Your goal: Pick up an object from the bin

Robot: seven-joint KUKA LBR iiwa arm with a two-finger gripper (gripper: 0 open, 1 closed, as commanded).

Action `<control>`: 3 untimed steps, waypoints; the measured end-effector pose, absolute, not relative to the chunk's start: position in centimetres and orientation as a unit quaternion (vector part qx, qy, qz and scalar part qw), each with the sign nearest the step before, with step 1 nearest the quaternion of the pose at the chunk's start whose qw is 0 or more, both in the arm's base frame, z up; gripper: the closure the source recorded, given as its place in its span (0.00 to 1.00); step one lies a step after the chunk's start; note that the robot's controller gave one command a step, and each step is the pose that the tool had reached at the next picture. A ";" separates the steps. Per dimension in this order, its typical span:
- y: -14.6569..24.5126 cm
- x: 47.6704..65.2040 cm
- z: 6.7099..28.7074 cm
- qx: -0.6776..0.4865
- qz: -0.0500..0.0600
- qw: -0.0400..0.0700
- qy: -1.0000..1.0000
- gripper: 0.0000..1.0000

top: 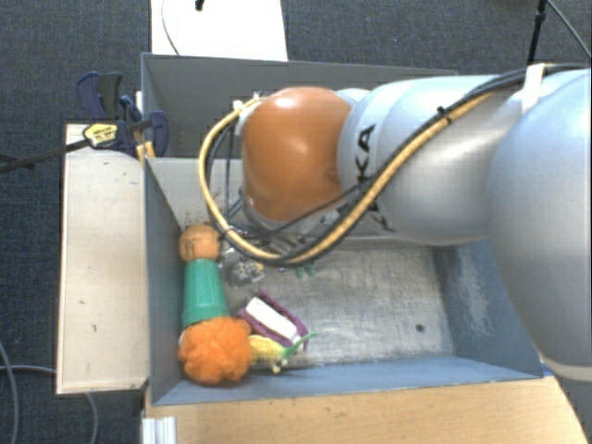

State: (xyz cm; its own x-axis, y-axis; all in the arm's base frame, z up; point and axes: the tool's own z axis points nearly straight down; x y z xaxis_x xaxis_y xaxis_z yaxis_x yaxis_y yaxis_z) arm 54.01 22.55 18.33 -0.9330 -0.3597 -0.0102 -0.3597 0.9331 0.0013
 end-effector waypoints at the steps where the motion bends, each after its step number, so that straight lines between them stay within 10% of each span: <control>1: 23.0 55.2 16.7 -0.175 0.001 0.002 0.985 1.00; 2: 23.7 52.8 18.2 -0.115 0.000 0.000 0.993 0.00; 3: 23.8 52.7 18.3 -0.115 0.000 0.000 0.993 0.00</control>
Offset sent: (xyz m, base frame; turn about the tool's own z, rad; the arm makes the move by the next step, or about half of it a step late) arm -0.0137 0.0119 -0.0012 0.1379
